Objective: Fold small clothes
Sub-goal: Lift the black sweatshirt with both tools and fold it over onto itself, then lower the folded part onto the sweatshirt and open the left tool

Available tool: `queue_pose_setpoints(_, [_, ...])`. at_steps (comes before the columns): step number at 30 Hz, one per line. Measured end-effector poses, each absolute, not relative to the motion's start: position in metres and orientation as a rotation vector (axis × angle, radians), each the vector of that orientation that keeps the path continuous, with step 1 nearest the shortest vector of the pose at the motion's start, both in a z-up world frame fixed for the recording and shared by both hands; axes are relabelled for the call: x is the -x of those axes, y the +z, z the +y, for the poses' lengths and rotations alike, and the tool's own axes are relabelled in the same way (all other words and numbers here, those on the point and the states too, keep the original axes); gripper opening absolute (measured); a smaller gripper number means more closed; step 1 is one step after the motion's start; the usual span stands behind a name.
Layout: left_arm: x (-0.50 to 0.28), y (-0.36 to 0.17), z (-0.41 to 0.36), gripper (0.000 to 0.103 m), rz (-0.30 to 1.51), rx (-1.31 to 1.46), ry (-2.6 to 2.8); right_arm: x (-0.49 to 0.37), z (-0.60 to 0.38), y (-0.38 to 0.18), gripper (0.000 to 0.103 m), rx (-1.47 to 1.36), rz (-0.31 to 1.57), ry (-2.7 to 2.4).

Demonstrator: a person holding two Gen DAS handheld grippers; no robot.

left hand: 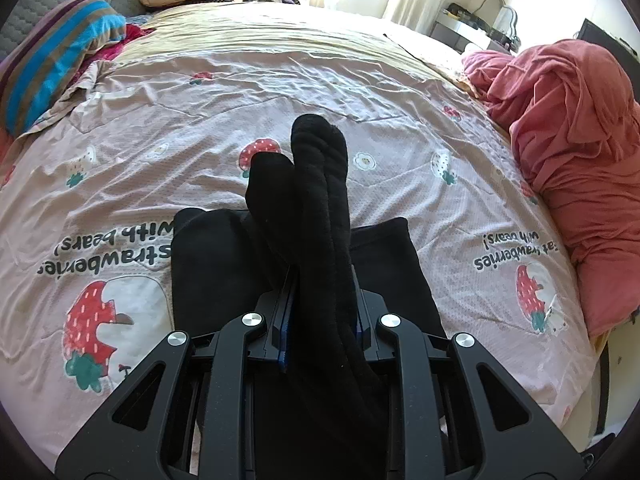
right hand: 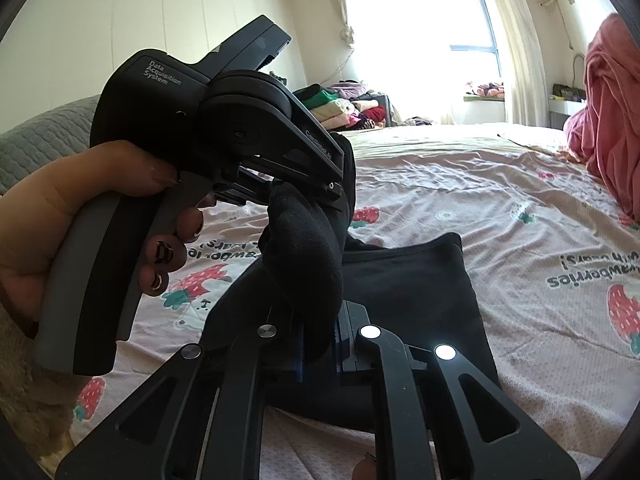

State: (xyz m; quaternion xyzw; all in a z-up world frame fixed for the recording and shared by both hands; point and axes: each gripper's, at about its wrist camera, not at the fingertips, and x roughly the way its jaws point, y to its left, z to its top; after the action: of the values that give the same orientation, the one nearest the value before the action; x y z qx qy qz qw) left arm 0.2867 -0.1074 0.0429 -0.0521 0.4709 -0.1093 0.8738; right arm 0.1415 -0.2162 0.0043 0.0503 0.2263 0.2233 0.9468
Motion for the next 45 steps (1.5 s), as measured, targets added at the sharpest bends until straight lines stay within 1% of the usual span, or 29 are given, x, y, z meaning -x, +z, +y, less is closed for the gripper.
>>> queue_pose_setpoints(27, [-0.307, 0.004, -0.160, 0.022, 1.079, 0.062, -0.264, -0.157, -0.264, -0.024, 0.009, -0.321, 0.621, 0.412])
queue_pose_setpoints(33, [-0.309, -0.004, -0.169, 0.032, 1.095, 0.081, -0.284, -0.159, -0.274, -0.033, 0.009, -0.381, 0.662, 0.407])
queue_pose_setpoints(36, [-0.309, -0.009, -0.175, 0.044, 1.101, 0.089, -0.310, -0.160, -0.278, -0.039, 0.009, -0.413, 0.688, 0.409])
queue_pose_setpoints(38, [-0.309, -0.011, -0.178, 0.055, 1.103, 0.105, -0.335, -0.161, -0.282, -0.044, 0.009, -0.450, 0.712, 0.414])
queue_pose_setpoints(40, [-0.307, -0.012, -0.181, 0.059, 1.101, 0.109, -0.358, -0.163, -0.288, -0.050, 0.010, -0.501, 0.739, 0.421])
queue_pose_setpoints(41, [-0.306, -0.011, -0.181, 0.063, 1.096, 0.115, -0.367, -0.164, -0.291, -0.053, 0.010, -0.531, 0.753, 0.426])
queue_pose_setpoints(43, [-0.303, -0.010, -0.178, 0.066, 1.086, 0.150, -0.393, -0.165, -0.296, -0.058, 0.013, -0.574, 0.779, 0.436])
queue_pose_setpoints(45, [-0.300, -0.005, -0.172, 0.067, 1.069, 0.197, -0.411, -0.166, -0.299, -0.061, 0.017, -0.597, 0.795, 0.443])
